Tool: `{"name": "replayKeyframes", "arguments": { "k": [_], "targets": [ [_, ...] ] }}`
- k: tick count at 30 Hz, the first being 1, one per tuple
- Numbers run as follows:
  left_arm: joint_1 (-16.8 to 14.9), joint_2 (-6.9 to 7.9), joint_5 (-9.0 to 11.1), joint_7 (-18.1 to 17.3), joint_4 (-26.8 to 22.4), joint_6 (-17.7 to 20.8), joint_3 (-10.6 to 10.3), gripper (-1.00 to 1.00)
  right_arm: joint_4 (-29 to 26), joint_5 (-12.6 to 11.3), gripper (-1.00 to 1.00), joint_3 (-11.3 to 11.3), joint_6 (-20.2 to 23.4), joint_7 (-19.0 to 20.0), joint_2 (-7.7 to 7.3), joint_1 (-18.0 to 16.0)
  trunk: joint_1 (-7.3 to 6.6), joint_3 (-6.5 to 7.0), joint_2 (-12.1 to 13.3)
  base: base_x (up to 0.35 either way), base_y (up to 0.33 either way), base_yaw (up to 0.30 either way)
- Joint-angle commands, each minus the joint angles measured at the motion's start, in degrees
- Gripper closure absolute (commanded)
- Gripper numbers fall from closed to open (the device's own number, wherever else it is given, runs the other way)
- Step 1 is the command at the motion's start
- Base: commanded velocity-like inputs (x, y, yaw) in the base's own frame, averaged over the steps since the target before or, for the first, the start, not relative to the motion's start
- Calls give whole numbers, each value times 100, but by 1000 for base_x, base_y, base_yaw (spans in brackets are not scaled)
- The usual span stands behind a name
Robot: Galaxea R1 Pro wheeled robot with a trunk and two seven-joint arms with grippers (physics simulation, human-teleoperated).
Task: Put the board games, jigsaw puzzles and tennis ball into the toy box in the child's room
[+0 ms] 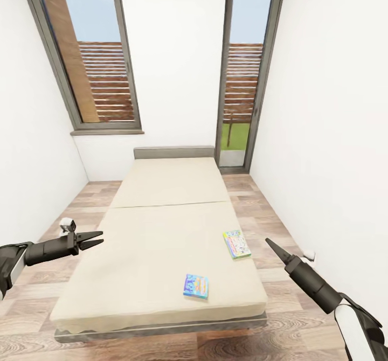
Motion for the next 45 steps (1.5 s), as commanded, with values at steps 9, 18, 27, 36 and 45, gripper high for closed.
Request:
{"name": "replayKeyframes", "arguments": {
  "k": [9, 18, 27, 36, 45],
  "targets": [
    [-6, 1, -8, -25, 1, 63, 10, -100, 2, -41, -100, 0, 42, -22, -1, -10, 4, -13, -13, 35, -64, 0],
    [-6, 1, -1, -25, 1, 63, 19, -100, 2, -40, -100, 5, 51, -335, 1, -9, 4, -13, -13, 195, -193, 0],
    [-6, -7, 6, -25, 1, 63, 20, -100, 2, -41, -100, 5, 57, -368, 1, -8, 4, -13, -13, 109, -239, 0],
    [-6, -13, -1, -25, 1, 63, 19, -100, 2, -41, -100, 5, 59, -370, -6, -9, 4, -13, -13, 30, -149, 0],
    [-90, 24, -71, -25, 1, 107, -7, -100, -73, 183, -100, -11, -167, -596, -51, -39, 4, -13, -13, 13, -26, 0]
  ]
}}
